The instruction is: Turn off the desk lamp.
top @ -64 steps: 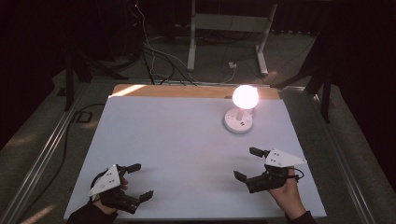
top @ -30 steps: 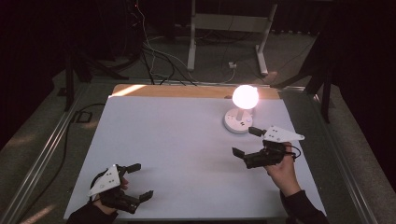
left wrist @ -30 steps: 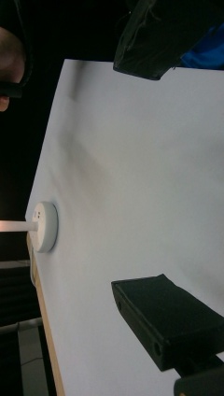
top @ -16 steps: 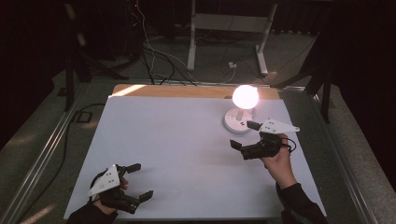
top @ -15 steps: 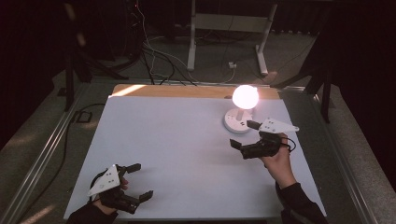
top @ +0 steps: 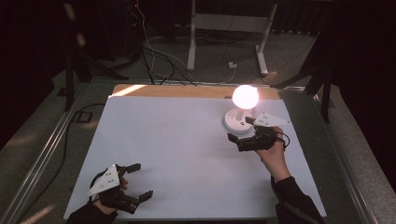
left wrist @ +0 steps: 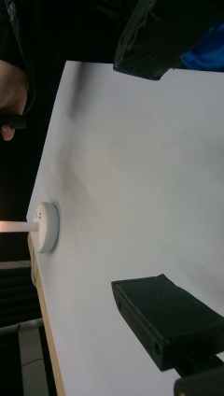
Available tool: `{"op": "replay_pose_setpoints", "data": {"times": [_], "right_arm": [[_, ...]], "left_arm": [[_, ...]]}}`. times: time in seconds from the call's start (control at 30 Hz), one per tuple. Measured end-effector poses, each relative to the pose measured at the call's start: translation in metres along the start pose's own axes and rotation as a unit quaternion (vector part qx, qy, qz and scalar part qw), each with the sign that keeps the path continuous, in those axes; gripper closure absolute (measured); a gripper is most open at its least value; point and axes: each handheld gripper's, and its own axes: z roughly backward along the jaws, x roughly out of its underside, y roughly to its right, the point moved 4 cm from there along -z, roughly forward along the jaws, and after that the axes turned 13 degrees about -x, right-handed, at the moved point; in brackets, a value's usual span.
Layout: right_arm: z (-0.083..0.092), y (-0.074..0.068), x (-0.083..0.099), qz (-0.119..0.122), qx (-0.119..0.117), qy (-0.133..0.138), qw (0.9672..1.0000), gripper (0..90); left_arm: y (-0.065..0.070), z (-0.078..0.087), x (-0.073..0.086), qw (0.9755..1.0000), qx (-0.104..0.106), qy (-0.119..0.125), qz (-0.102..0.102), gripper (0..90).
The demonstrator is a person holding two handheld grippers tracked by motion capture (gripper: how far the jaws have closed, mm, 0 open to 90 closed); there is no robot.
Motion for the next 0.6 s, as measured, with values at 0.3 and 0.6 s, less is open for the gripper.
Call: {"op": "replay_pose_setpoints", "data": {"times": [0.3,0.6], "right_arm": [[-0.007,0.022,0.002,-0.031,0.038,0.006,0.9988,0.0],[-0.014,0.045,0.011,-0.05,0.078,-0.012,0.9956,22.2]], "left_arm": [[0.0,0.0,0.0,1.0,0.001,0.0,0.0,0.5],[0.0,0.0,0.0,1.0,0.001,-0.001,0.001,0.5]]}}
